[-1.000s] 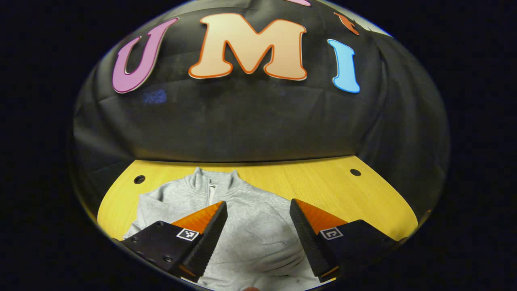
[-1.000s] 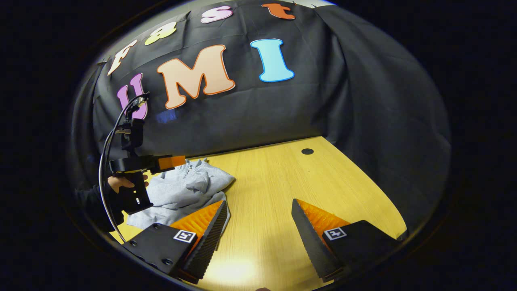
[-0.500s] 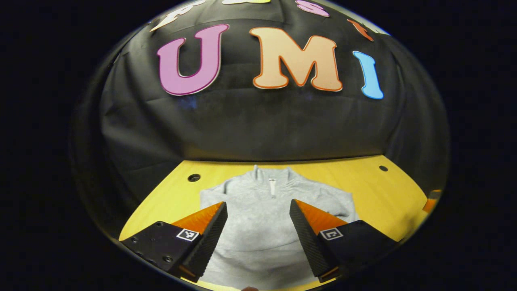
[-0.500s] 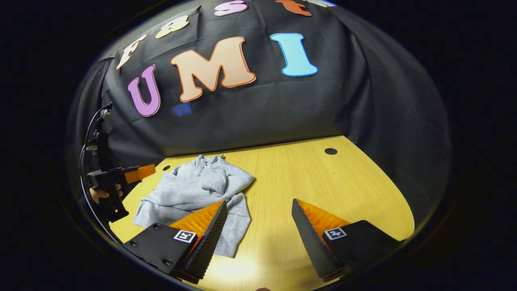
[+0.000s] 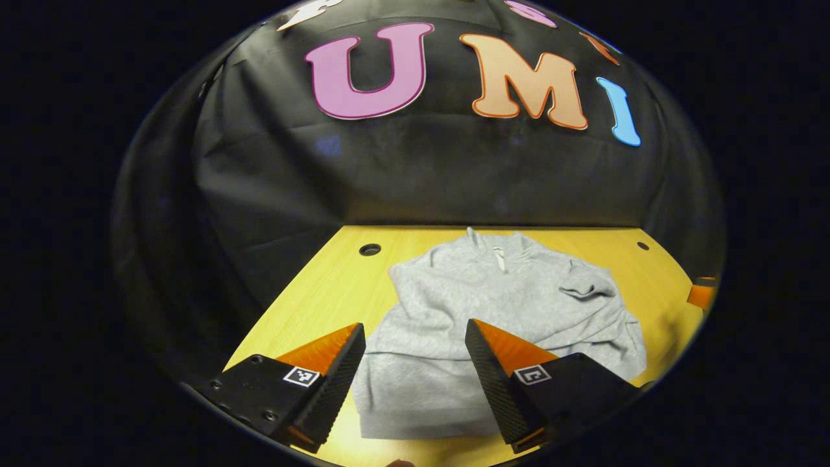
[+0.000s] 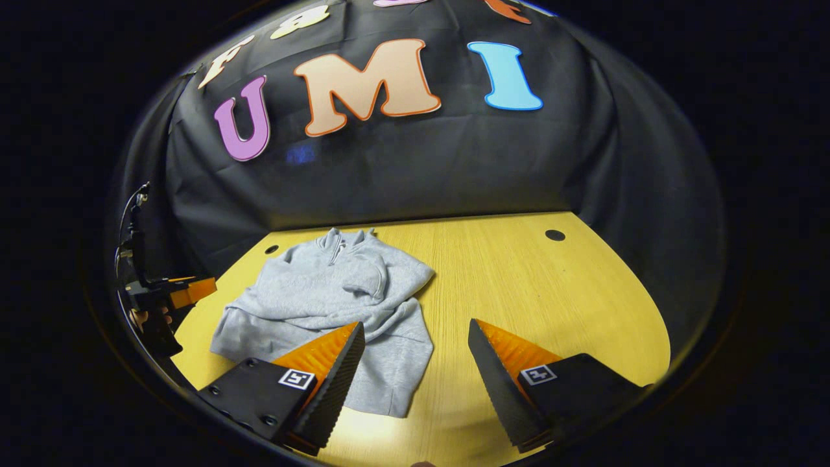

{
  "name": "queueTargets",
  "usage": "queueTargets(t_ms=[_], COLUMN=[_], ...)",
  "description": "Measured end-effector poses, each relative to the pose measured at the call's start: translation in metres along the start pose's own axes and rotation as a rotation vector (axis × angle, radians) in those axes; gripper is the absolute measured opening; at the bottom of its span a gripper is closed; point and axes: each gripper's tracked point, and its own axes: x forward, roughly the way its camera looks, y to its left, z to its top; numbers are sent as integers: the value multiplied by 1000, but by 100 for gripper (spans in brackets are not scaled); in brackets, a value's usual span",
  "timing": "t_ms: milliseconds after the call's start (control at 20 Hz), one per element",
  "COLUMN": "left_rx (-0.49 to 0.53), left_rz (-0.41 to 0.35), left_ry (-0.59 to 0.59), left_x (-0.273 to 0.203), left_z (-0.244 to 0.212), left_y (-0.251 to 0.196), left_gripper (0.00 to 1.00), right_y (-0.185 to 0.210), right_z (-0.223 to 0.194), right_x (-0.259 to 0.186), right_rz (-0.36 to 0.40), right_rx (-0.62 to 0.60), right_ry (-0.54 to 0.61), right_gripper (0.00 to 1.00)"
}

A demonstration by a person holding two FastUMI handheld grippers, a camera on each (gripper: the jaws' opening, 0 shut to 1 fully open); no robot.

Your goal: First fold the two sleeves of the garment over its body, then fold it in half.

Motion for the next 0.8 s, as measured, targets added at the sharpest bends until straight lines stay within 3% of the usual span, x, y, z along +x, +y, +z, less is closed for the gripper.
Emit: queueTargets(t_ms=[800], left_rx=[-119], left_rz=[-33], left_ry=[257], left_x=[3], left_z=[-125], left_y=[27], left_gripper=[93], right_y=[21], right_z=[-89], right_x=[27], right_rz=[-82], right_rx=[-84], right_ry=[197], right_gripper=[99])
